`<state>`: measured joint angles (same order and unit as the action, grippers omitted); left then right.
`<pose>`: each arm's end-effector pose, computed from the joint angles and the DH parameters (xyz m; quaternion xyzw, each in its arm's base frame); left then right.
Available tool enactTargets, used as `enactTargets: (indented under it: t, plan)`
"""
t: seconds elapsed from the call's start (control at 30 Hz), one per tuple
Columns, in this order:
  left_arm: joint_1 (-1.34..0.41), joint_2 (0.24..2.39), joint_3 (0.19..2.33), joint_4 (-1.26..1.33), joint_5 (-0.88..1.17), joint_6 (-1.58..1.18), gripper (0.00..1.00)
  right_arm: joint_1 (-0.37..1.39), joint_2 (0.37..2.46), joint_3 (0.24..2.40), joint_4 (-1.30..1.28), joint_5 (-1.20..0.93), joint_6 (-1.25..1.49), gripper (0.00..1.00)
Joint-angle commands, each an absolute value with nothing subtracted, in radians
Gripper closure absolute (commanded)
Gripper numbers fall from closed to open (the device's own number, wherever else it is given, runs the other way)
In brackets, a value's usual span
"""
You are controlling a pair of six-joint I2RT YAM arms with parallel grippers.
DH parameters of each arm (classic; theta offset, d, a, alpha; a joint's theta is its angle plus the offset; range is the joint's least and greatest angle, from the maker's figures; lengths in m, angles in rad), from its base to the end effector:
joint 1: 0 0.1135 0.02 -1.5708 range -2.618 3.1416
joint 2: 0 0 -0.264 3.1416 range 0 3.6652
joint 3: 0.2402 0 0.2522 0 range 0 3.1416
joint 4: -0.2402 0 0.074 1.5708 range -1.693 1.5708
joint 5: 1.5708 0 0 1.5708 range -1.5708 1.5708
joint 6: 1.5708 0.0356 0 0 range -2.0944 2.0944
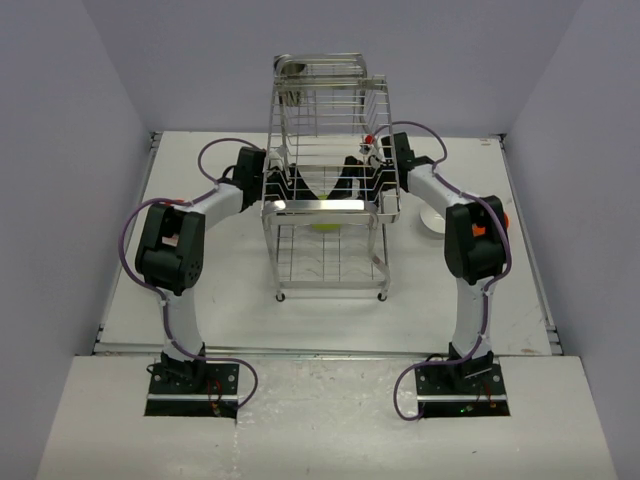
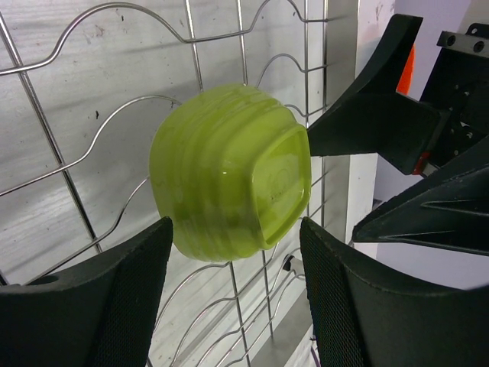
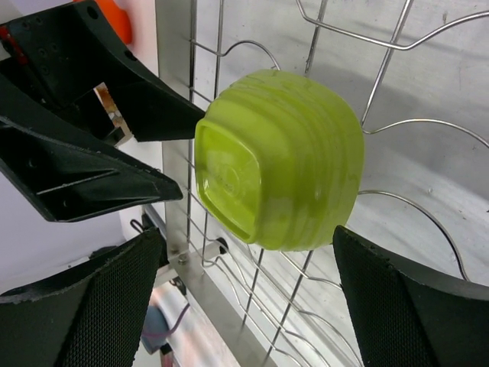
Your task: Unload the bowls from the dish rack
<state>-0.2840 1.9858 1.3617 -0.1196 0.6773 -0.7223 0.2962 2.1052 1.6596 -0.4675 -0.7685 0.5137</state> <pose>0.4115 -0.1434 0.1918 -0.0575 0.8721 -0.4493 0.1854 0.4349 0.1586 0.2104 -0.0251 0.8854 0.4440 0.1354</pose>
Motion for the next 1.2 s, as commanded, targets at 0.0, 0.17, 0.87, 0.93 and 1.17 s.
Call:
enactTargets:
  t: [0.0,0.17,0.87,0.93,1.17]
  plan:
    - [-0.285,1.996,1.396,-0.101,0.706,-0.719,0.32,0.301,2.109,1.646,-0.471,-0.749,0.497,0.07]
    - [-0.285,1.996,1.393,-0.103,0.709,-0.721,0.32,0.301,2.125,1.637,-0.460,-0.755,0.503,0.07]
    - [-0.311,2.023,1.404,-0.095,0.704,-0.733,0.32,0.307,2.154,1.654,-0.414,-0.808,0.522,0.08]
    - [-0.311,2.022,1.405,-0.095,0.704,-0.733,0.32,0.307,2.143,1.654,-0.414,-0.804,0.520,0.08]
    - [-0.311,2.025,1.404,-0.091,0.704,-0.732,0.32,0.313,2.117,1.664,-0.416,-0.835,0.506,0.09]
